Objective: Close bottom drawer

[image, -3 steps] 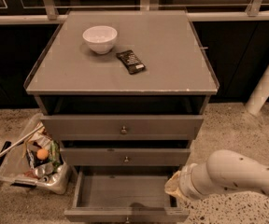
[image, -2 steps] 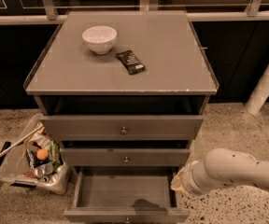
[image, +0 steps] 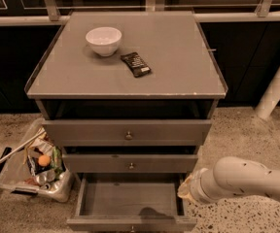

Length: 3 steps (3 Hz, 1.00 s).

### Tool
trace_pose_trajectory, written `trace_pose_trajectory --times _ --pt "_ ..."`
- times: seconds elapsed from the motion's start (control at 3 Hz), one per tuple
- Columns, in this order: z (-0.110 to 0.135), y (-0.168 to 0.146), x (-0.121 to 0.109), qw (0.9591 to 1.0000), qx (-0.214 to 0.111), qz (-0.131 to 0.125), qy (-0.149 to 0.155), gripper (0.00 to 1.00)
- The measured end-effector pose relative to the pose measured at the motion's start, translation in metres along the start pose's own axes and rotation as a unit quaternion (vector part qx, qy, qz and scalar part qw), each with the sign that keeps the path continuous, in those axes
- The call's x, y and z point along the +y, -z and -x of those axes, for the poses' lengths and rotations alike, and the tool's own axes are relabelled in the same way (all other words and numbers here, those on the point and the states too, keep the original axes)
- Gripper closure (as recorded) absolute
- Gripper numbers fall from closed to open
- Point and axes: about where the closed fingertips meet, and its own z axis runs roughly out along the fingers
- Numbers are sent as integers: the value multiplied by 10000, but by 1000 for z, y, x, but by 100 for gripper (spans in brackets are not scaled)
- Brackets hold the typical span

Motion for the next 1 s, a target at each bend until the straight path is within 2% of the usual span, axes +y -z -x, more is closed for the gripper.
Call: trace_pose_trajectory --times 0.33,0.67,1.0 --pt "-16 -27 -2 9996 -26 -16 -283 100" --pt "-41 -68 -2 9979 -106 26 -645 100" --pt "-62 -105 3 9956 -390 44 -851 100"
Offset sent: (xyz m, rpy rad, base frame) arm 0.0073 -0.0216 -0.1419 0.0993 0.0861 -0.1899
